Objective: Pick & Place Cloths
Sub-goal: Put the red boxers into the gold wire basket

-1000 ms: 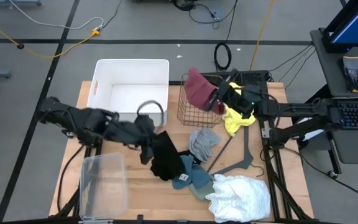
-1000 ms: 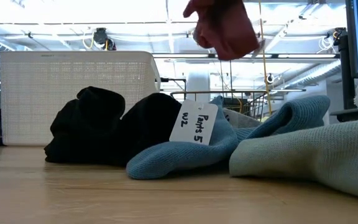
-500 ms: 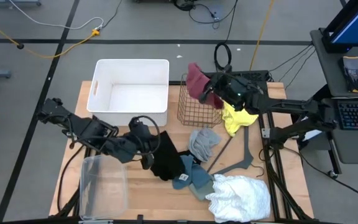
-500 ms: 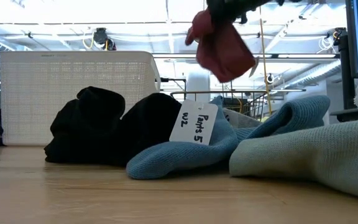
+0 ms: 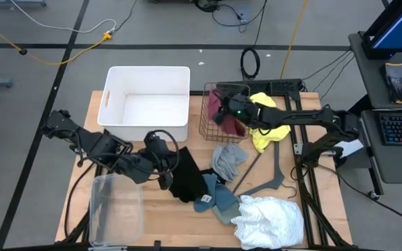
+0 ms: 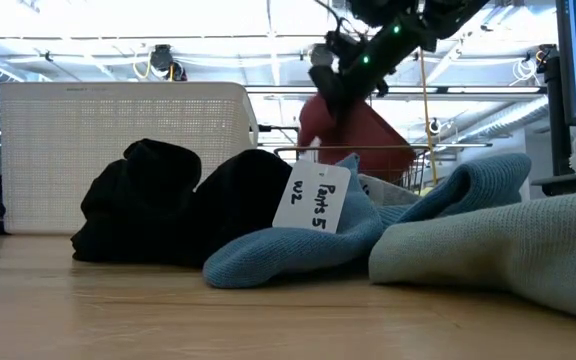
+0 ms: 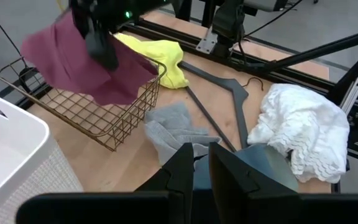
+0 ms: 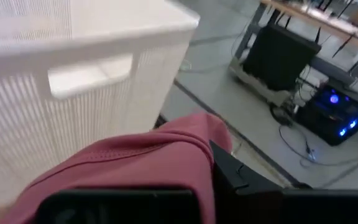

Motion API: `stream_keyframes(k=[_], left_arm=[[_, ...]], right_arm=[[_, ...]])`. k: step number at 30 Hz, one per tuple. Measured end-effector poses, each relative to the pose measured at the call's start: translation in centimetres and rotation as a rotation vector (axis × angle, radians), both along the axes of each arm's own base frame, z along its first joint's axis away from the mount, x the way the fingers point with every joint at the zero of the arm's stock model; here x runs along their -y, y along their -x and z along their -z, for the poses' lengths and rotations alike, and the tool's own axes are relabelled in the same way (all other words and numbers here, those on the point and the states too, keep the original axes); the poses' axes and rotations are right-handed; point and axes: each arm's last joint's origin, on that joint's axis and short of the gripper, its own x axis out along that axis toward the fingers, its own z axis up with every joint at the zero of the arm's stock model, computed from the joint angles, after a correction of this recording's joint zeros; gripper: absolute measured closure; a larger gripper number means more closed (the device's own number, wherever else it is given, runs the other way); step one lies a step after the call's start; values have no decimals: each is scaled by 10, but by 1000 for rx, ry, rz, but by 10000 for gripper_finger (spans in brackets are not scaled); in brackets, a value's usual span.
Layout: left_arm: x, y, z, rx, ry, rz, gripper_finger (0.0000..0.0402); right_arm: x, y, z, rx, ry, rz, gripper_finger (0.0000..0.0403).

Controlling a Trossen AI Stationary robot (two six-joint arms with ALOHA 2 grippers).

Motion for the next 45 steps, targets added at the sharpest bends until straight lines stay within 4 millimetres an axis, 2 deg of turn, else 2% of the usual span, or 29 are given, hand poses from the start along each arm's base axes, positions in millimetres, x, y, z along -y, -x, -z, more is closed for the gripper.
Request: stream_keyframes(k=[7,16,26,40,45], left_arm=[[0,0,0,1,2,-1,350],[0,0,0,6,5,-1,350],[0,0,-1,7,3,1,350],[0,0,-1,5,0,4,350],[0,0,-1,5,1,5,350]], right_arm=[[5,-3,24,-82,-119,-38,403],[26,-8,62,-151,-270,-36,403],[40,-7,86,-233,-344,-64,399],[44,-6,93,-342,-300,-184,394],[46,-5,94,-329,-335,-195,363]])
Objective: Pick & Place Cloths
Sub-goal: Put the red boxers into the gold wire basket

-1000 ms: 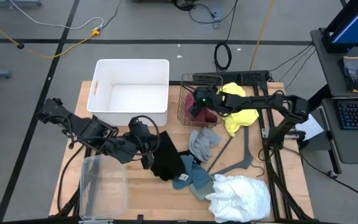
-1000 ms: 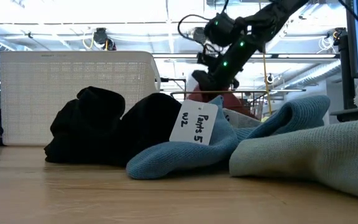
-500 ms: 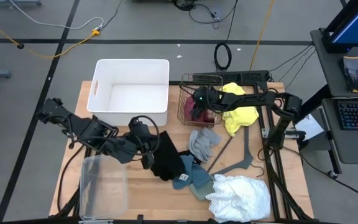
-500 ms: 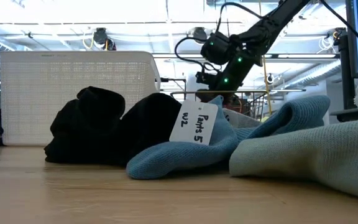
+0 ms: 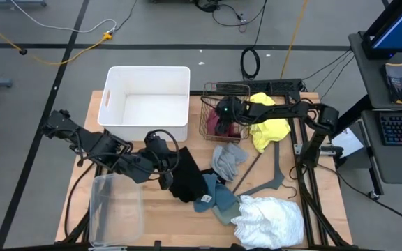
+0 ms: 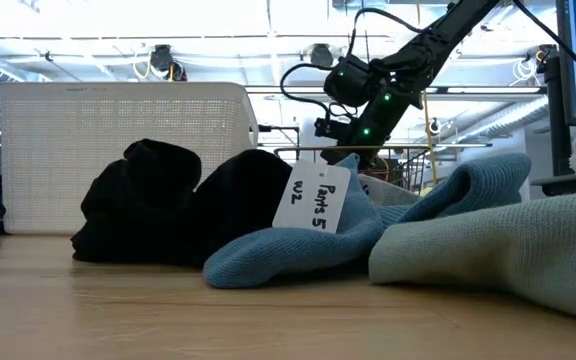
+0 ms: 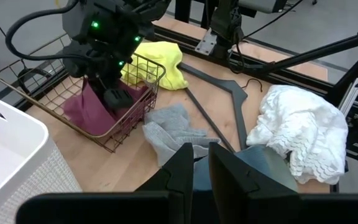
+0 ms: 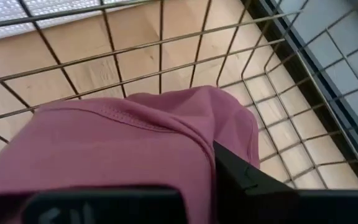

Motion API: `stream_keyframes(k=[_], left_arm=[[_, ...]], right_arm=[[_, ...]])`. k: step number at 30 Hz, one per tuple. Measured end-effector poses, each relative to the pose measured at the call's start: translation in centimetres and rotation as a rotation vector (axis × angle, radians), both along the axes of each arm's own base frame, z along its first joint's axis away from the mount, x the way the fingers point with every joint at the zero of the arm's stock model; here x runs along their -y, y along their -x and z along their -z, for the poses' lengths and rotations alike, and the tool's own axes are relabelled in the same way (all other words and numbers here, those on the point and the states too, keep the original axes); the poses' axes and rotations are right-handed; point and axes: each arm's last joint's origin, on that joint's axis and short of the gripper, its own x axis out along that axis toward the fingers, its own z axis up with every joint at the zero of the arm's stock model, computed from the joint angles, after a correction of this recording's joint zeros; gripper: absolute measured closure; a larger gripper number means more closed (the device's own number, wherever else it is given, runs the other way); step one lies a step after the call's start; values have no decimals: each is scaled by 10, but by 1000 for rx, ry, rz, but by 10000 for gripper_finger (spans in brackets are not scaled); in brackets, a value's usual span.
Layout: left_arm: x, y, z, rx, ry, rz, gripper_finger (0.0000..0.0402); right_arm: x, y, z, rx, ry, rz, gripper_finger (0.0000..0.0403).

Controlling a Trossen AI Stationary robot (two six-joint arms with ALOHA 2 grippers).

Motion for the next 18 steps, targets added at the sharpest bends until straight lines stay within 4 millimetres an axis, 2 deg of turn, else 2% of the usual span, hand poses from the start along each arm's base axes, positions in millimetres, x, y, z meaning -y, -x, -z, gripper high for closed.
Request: stream_keyframes(k=[10,14,18], left_arm=[[0,0,0,0,2,-1,350],[0,0,0,2,3,-1,350],[1,-1,-2,19,3,5,350]], right_arm=[[-2,2,-2,-8,-16,2,230],[-7,10,-14,0,-76,-46,187],[-9,23,-33,18,-126,-78,161]])
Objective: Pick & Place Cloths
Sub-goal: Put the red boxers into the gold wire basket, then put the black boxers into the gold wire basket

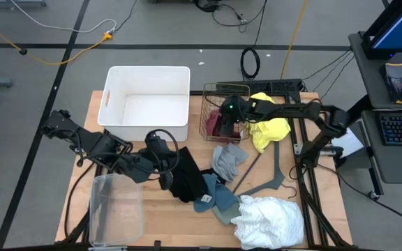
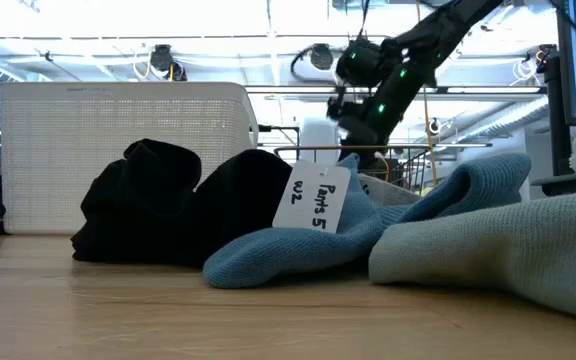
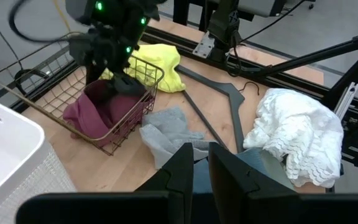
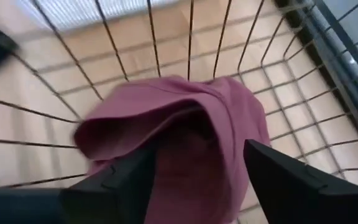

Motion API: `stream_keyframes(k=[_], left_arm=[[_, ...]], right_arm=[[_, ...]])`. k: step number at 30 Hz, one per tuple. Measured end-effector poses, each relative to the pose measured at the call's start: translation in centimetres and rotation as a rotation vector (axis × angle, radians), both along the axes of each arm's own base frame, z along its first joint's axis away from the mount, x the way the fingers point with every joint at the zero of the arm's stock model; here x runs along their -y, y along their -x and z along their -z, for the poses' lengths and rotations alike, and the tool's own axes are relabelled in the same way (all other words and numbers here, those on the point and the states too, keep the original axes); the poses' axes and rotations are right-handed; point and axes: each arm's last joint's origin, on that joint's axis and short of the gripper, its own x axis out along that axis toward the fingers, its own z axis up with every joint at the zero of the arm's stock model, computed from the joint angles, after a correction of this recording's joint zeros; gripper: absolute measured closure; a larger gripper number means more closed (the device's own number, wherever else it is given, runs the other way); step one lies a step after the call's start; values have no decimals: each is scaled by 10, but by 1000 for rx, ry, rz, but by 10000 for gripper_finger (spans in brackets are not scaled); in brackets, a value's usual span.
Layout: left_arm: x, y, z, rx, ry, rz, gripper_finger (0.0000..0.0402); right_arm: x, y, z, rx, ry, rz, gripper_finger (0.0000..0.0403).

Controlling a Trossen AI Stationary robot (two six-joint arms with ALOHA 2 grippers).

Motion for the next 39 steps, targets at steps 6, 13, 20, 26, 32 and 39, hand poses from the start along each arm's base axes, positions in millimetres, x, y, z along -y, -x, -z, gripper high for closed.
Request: stream_keyframes(k=[6,13,20,26,32,39], left_arm=[[0,0,0,3,-4,4,350],[1,0,0,-3,12,21,350],[1,0,0,-1,17,21,350],[1,-1,-1,14,31,18,350],[6,-7,-2,36,83,76,350],[28,-34,26,-67,81,223,350]], right_arm=[[-5,19,-30,64,-47,-24,155],[-28,39,-75,206,-14,-114,166],[-66,60,-115,332,62,-244,190],[-99,81,-135,388,81,-365,254],[-121,100,-150,458,69,-438,356],[-135,118,-163,534,73,-499,392]])
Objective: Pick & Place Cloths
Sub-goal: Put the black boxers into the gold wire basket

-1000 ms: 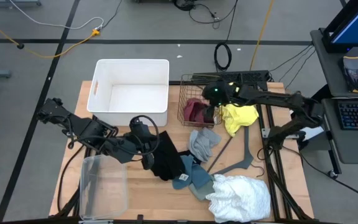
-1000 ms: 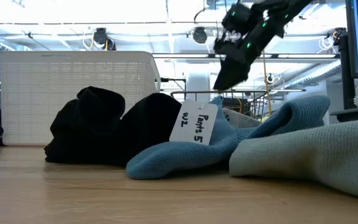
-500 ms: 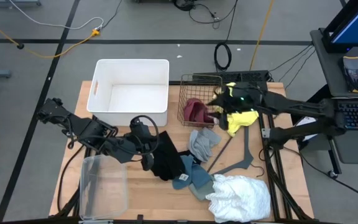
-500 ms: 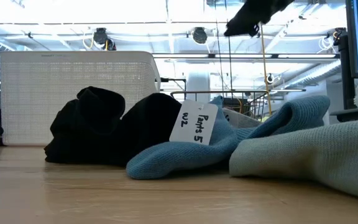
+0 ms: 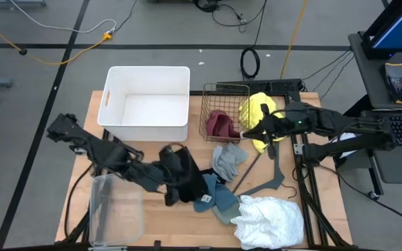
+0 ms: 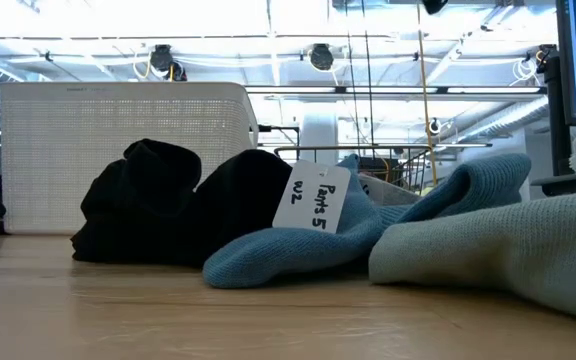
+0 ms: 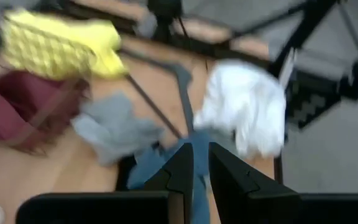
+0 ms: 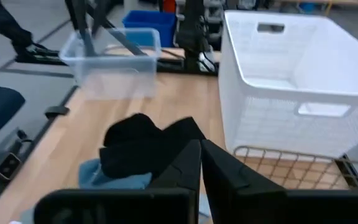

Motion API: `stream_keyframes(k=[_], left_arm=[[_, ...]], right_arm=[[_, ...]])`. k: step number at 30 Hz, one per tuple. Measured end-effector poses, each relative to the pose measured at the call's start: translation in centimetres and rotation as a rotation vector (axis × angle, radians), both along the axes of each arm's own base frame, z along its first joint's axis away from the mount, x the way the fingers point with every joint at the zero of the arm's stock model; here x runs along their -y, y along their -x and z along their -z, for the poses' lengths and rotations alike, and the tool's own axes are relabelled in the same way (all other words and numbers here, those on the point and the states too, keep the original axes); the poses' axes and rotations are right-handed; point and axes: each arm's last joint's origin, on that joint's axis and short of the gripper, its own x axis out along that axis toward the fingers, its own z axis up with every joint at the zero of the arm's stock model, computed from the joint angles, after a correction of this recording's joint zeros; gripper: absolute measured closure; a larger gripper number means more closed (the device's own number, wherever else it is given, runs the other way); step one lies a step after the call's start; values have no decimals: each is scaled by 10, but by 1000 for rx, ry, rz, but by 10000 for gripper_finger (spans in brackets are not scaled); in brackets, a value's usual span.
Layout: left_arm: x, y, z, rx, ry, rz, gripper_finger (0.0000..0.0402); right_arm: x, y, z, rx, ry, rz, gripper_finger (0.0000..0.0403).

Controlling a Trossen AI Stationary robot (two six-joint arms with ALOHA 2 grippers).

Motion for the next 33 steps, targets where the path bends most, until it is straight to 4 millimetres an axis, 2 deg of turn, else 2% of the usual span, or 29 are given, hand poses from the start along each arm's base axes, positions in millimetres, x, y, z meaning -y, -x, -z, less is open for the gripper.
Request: stream_keyframes(k=[3,9,13,17,25,33], left_arm=[[8,-10,22,-119,21,52,350],[16,-17,58,-359,68,60,350],[19,-24,75,-427,30,68,350],[25,-31,94,-500,-11,154,350],[32,-40,132,-664,-26,195,337],[29,-43,138,-627,-161,70,276]], right_arm=[[-3,7,-4,24,3,-16,401],[-4,15,-8,53,4,-19,402],[-4,17,-9,55,9,-21,402],[-4,17,-6,25,11,-22,402],[-4,19,22,21,-2,-17,402],[-4,28,51,63,-81,9,403]])
